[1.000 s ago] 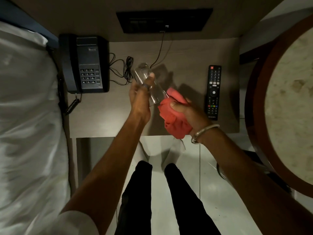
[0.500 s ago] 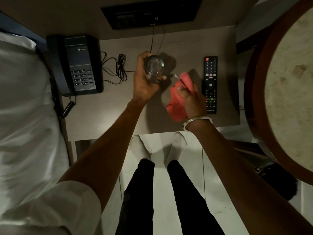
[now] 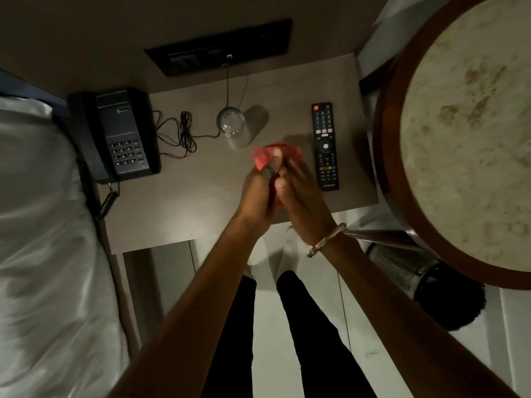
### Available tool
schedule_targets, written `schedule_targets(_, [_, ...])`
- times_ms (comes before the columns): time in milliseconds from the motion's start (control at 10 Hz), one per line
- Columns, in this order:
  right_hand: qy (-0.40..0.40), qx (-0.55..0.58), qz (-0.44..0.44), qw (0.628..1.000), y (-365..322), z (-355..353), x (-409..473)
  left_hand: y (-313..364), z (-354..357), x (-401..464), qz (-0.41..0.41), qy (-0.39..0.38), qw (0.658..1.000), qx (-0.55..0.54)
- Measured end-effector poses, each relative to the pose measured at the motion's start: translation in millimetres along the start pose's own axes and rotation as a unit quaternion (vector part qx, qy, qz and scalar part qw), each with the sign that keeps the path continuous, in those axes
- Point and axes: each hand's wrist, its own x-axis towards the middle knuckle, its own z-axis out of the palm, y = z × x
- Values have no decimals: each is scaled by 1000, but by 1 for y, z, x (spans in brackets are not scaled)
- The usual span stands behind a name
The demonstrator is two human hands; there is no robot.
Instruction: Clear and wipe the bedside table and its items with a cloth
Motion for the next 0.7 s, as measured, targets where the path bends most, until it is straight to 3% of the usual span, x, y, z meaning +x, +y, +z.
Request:
schedule_targets(100, [78,260,52,961,27,-68,14,12,35,7,-3,-6,1000,-11])
schedule_targets(200, [68,360,158,917,61,-124,24,15,69,6,-27,-71,997,-29])
schedule_targets(300, [-48,530,257,807,96,-163,43,14,126,13,-19,-115,993,32])
schedule_targets(400, [39,466,267,843,125,-187,54,5,166,21,10,-87,991,104])
schedule_targets(500, [135,306,255,907,166,-213,70,-11,208,38,86,-75,962,247])
schedule_targets(600, [125,174,267,940,176,-217,71,-19,221,39,131,-65,908,393])
schedule_targets(700, [129,-80,259,954,174,-223,56,-24,223,21,236,-18,783,575])
